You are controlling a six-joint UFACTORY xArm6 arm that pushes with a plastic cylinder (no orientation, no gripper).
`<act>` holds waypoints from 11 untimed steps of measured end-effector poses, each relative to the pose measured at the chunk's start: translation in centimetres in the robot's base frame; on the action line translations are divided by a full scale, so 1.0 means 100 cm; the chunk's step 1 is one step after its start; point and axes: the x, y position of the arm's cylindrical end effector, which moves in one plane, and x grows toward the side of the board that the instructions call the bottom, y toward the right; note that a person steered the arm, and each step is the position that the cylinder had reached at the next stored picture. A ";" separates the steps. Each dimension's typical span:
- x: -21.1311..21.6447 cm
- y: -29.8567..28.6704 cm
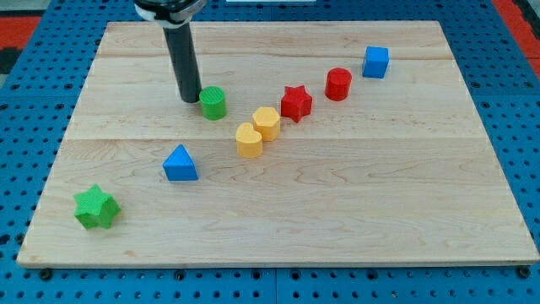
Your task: Slide the green star closer to the blue triangle
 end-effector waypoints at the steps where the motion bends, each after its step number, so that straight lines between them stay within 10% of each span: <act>1: 0.002 -0.017; 5: 0.234 -0.121; 9: 0.189 0.021; 11: 0.174 -0.058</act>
